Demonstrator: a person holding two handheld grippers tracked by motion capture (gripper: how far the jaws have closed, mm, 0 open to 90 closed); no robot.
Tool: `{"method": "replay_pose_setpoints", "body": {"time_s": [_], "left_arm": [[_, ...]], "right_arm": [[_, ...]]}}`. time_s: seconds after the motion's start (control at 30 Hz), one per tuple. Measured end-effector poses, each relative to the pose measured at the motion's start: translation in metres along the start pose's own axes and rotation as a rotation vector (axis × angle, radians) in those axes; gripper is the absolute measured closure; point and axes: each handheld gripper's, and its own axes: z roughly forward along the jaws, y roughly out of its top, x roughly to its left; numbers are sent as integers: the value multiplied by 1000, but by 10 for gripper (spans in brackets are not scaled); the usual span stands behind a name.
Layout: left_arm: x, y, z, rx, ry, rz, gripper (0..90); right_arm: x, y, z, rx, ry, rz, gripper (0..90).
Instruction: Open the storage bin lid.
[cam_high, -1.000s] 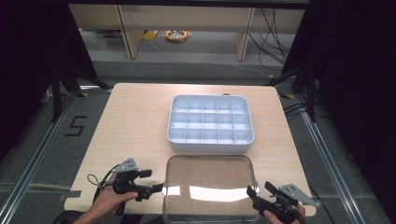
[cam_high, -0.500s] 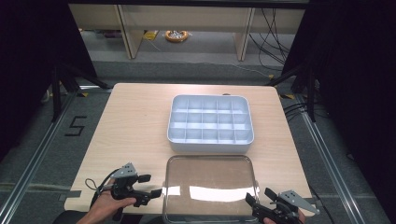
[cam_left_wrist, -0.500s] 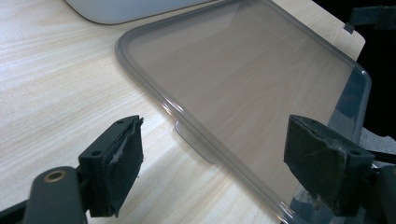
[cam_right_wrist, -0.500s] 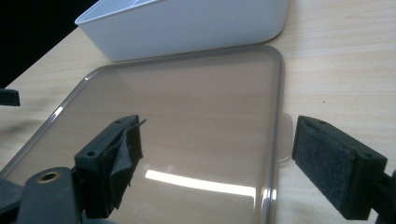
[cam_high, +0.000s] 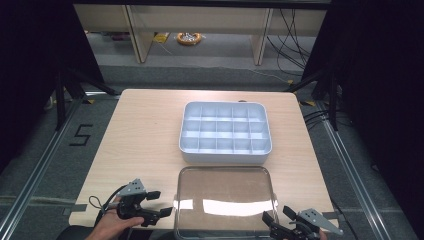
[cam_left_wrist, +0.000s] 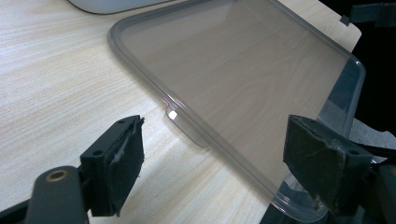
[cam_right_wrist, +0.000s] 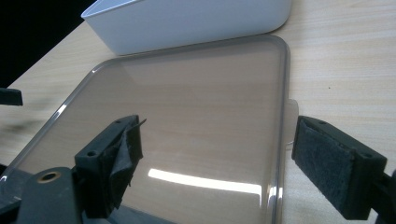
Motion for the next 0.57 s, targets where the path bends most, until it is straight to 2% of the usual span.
{"method": "replay_pose_setpoints", "body": {"time_s": [0.03, 0.07, 0.1, 0.2, 0.23, 0.33, 0.37, 0.4, 0.43, 0.53, 0.57], "left_arm": [[-1, 0, 0, 1, 5, -11, 197], [0, 0, 0, 6, -6, 0, 197], [0, -1, 0, 4, -3, -1, 198], [0, -1, 0, 3, -1, -1, 198], [0, -1, 0, 3, 5, -2, 198], [0, -1, 0, 9, 4, 2, 199], [0, -1, 0, 12, 5, -2, 199], [0, -1, 1, 13, 1, -1, 199], [0, -1, 1, 13, 5, 2, 199], [0, -1, 1, 24, 1, -5, 201], [0, -1, 2, 24, 2, -7, 202]], "right_arm": [[0, -1, 1, -23, 17, 11, 170], [3, -1, 1, -7, 16, 59, 170], [0, -1, 1, -20, 21, 28, 171], [-1, -1, 1, -20, 15, 14, 171], [3, -2, 0, -8, 21, 71, 172], [0, -2, 1, -11, 22, 46, 172], [1, -2, 1, -9, 29, 66, 173], [1, -2, 1, -3, 24, 63, 173], [-4, -1, 2, -18, 22, 11, 173], [-4, -2, 3, -16, 26, 21, 176], [0, -2, 2, -7, 30, 70, 177]]}}
